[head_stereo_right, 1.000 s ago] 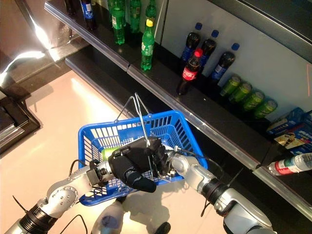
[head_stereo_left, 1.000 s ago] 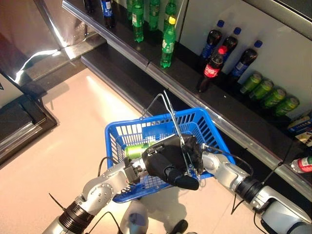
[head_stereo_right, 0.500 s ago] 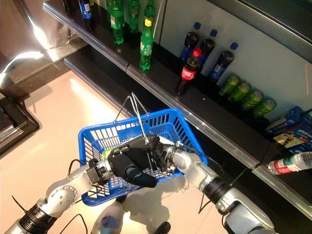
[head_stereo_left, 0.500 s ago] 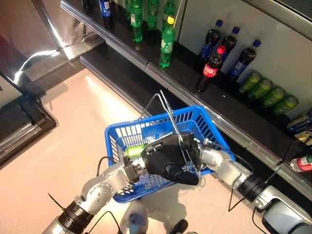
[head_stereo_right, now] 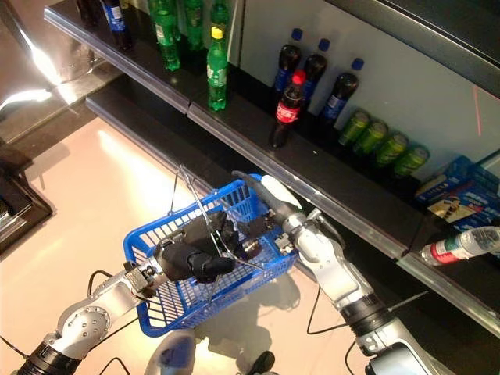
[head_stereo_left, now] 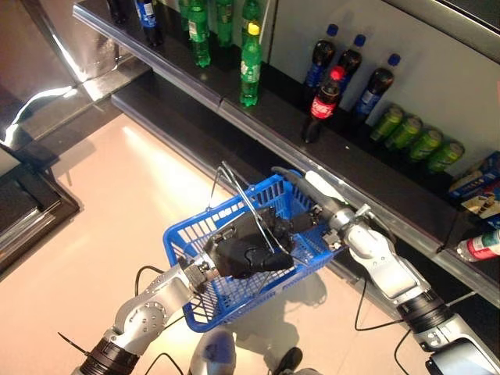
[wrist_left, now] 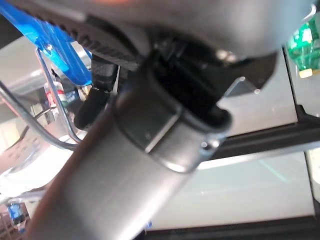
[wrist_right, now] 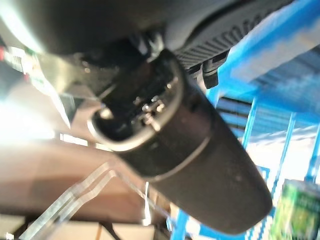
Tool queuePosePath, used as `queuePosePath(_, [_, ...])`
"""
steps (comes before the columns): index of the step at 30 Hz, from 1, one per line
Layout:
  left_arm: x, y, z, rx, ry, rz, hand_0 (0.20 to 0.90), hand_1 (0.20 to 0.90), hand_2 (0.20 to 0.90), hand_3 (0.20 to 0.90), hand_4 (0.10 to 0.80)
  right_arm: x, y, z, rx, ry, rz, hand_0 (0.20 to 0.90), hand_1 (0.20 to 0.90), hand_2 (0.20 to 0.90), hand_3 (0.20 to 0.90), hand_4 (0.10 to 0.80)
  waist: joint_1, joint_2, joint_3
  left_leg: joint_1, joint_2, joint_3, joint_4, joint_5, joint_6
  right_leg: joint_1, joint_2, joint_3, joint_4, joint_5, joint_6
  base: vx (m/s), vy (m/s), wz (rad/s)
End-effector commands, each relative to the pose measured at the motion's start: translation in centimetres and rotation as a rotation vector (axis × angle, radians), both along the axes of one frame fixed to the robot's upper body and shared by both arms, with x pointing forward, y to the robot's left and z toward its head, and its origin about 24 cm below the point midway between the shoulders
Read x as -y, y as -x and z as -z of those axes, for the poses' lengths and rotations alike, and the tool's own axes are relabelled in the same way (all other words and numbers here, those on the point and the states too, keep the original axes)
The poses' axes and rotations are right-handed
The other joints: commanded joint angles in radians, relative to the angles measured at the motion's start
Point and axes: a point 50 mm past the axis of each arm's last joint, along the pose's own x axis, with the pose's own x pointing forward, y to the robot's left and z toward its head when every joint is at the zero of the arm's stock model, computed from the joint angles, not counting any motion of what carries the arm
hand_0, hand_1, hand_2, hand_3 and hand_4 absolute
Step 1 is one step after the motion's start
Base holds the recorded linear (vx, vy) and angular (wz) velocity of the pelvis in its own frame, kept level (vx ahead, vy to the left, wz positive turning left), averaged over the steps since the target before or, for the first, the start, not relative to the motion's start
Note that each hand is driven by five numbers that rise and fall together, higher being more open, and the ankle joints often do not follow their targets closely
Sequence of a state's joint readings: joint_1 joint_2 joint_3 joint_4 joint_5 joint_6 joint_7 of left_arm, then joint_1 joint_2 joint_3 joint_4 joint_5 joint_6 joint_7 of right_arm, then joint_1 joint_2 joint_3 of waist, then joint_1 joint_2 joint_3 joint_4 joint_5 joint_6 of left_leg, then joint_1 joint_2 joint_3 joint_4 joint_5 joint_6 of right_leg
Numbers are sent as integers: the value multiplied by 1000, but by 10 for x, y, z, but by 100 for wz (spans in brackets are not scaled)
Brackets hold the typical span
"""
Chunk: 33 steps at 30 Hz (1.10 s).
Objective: Pick up the drink and place into the basket.
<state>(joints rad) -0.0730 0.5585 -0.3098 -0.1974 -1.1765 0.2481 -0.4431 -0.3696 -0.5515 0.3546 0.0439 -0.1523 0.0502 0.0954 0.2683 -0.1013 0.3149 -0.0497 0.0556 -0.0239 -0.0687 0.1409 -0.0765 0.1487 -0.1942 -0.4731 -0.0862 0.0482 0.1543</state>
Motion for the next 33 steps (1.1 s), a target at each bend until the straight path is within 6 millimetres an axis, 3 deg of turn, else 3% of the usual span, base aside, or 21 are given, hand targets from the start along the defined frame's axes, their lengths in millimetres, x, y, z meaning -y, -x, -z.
queuePosePath(1, [11, 2, -106, 563, 483, 3, 300, 300, 300, 200, 100, 6, 7, -31, 191, -133, -7, 900, 900, 900, 900, 800, -35, 36, -237, -12, -42, -22, -19, -4, 24, 33, 50, 30, 64, -62, -48, -24, 22, -31])
queuePosePath(4, [2, -3, -101, 544, 464, -67, 300, 300, 300, 200, 100, 16, 12, -32, 241, -198, 45, 900, 900, 900, 900, 800, -49, 40, -240, -8, -40, -10, -19, -9, 24, 30, 47, 45, 60, -58, -45, -15, 13, -23])
queuePosePath(5, [-9, -7, -94, 525, 438, -147, 300, 300, 300, 200, 100, 30, 19, -32, 293, -257, 106, 900, 900, 900, 900, 800, -71, 46, -244, -1, -35, 6, -19, -14, 23, 28, 44, 60, 58, -58, -40, -14, 13, -18])
queuePosePath(8, [-23, -10, -85, 506, 404, -232, 300, 300, 300, 200, 100, 48, 28, -31, 335, -325, 186, 900, 900, 900, 900, 800, -93, 53, -252, 5, -29, 24, -19, -20, 23, 23, 41, 78, 55, -54, -36, -16, 20, -6])
queuePosePath(19, [-69, -15, -55, 410, 309, -475, 300, 300, 300, 200, 100, 97, 53, -2, 300, -520, 426, 900, 900, 900, 900, 800, -174, 71, -266, 30, 0, 99, -19, -37, 13, 9, 33, 138, 37, -40, -27, -11, 6, -19])
queuePosePath(25, [-90, -21, -13, 246, 232, -608, 300, 300, 300, 200, 100, 119, 66, 38, 207, -698, 606, 900, 900, 900, 900, 800, -210, 78, -268, 42, 15, 132, -19, -45, 9, -2, 31, 155, 36, -34, -27, -9, -6, -19])
queuePosePath(28, [-101, -20, 16, 124, 199, -689, 300, 300, 300, 200, 100, 130, 76, 60, 150, -767, 719, 900, 900, 900, 900, 800, -224, 80, -269, 50, 18, 141, -19, -49, 9, -5, 31, 161, 36, -31, -27, 5, -15, -9])
queuePosePath(32, [-116, -7, 70, -81, 141, -788, 300, 300, 300, 200, 100, 154, 100, 105, 29, -838, 927, 900, 900, 900, 900, 800, -236, 81, -271, 60, 24, 150, -19, -54, 5, -12, 34, 170, 36, -23, -30, 21, -22, -11])
queuePosePath(33, [-118, -5, 75, -103, 141, -797, 300, 300, 300, 200, 100, 155, 103, 110, 14, -848, 948, 900, 900, 900, 900, 800, -236, 81, -271, 61, 25, 150, -19, -55, 5, -12, 35, 170, 36, -22, -31, 12, -20, -6])
